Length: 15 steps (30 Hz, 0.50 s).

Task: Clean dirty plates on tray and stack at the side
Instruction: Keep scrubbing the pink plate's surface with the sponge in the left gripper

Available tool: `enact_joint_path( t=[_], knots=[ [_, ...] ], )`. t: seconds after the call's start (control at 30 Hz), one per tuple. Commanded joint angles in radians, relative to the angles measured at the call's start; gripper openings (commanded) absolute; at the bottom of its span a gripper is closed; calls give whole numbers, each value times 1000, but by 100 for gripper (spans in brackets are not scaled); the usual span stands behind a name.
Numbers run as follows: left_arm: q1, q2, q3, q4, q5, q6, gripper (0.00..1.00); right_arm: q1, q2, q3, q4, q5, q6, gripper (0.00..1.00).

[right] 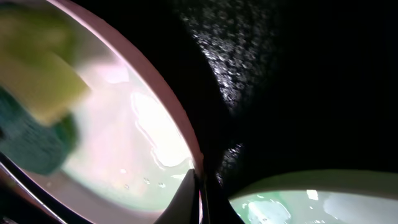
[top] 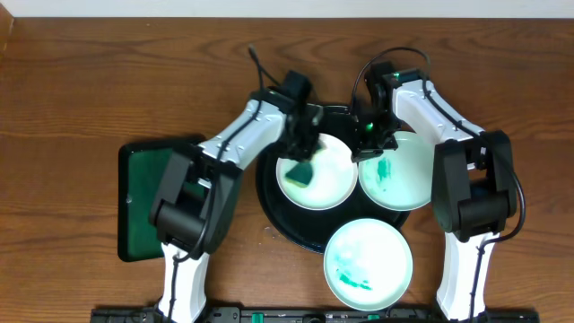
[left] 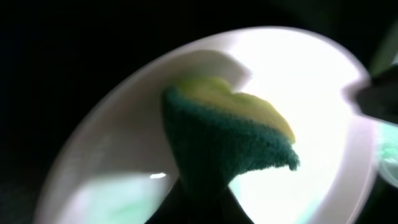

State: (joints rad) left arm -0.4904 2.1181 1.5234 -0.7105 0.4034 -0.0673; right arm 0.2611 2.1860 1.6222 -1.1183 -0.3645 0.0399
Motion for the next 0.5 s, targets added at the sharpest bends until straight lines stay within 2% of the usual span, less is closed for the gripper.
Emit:
enact_joint_path(
  t=[0.0, 0.23, 0.4, 0.47],
  knots=[
    [-28, 36, -16, 37, 137, -51, 7, -7, 1, 6, -8, -6, -7, 1],
    [12, 37, -16, 38, 135, -67, 7, -7, 1, 6, -12, -6, -7, 1],
    [84, 37, -16, -27, -111, -111, 7, -7, 1, 6, -18, -6, -7, 1],
    [117, 37, -16, -70, -168, -112, 8, -7, 1, 6, -19, -5, -8, 1]
  ],
)
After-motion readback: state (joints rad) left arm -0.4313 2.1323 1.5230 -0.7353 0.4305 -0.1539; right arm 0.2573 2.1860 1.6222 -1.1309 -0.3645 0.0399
